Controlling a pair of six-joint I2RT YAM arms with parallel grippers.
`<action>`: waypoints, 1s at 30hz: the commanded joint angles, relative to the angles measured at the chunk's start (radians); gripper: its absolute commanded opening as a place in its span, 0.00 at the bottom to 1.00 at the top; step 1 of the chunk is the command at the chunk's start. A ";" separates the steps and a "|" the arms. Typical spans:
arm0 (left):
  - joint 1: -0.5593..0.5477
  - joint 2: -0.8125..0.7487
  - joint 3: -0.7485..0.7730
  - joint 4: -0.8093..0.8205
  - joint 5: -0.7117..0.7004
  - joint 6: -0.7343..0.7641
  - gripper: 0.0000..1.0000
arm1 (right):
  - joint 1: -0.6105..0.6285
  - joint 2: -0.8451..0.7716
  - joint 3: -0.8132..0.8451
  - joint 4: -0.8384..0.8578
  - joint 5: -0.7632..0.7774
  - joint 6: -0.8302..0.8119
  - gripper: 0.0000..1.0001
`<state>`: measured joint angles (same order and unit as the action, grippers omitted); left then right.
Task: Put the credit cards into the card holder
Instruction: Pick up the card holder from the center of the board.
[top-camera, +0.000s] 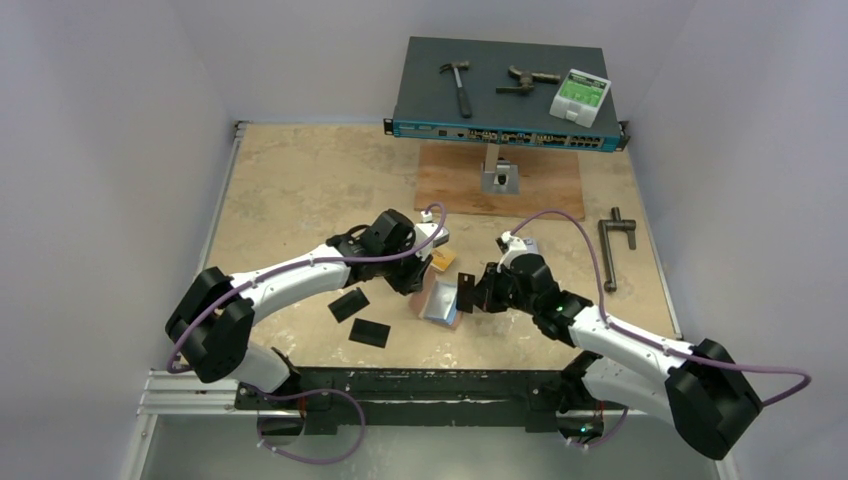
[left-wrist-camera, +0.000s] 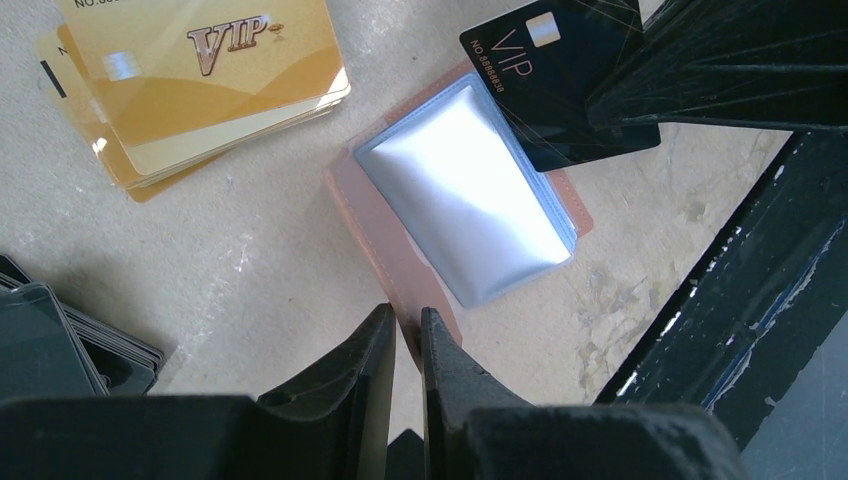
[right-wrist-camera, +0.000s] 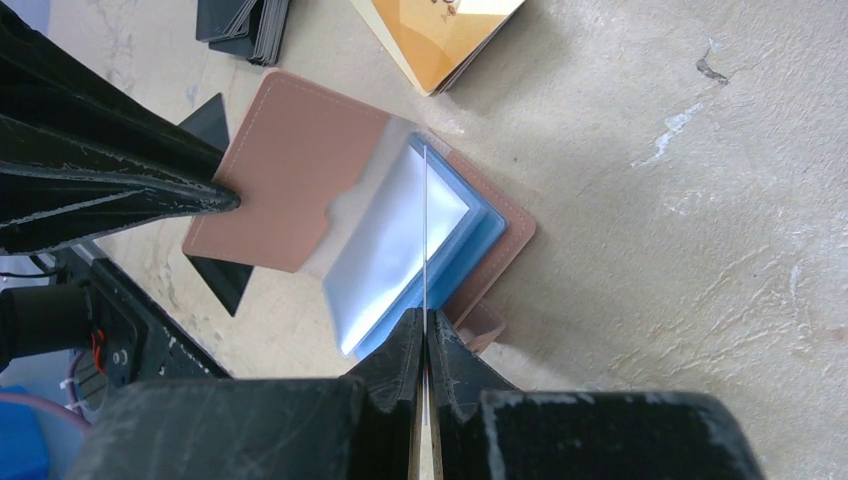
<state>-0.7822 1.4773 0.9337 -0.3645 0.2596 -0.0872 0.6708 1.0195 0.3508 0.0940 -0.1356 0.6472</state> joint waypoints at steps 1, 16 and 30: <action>-0.008 -0.027 -0.016 0.007 0.019 -0.007 0.14 | -0.007 -0.007 0.000 0.017 0.026 0.017 0.00; -0.012 -0.038 -0.021 0.017 0.027 0.021 0.13 | -0.014 0.005 0.004 0.101 -0.074 0.033 0.00; -0.017 -0.050 -0.030 0.021 0.031 0.026 0.12 | -0.034 -0.016 0.036 0.023 -0.120 -0.010 0.00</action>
<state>-0.7906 1.4605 0.9176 -0.3595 0.2665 -0.0818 0.6437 1.0233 0.3607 0.1120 -0.2272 0.6468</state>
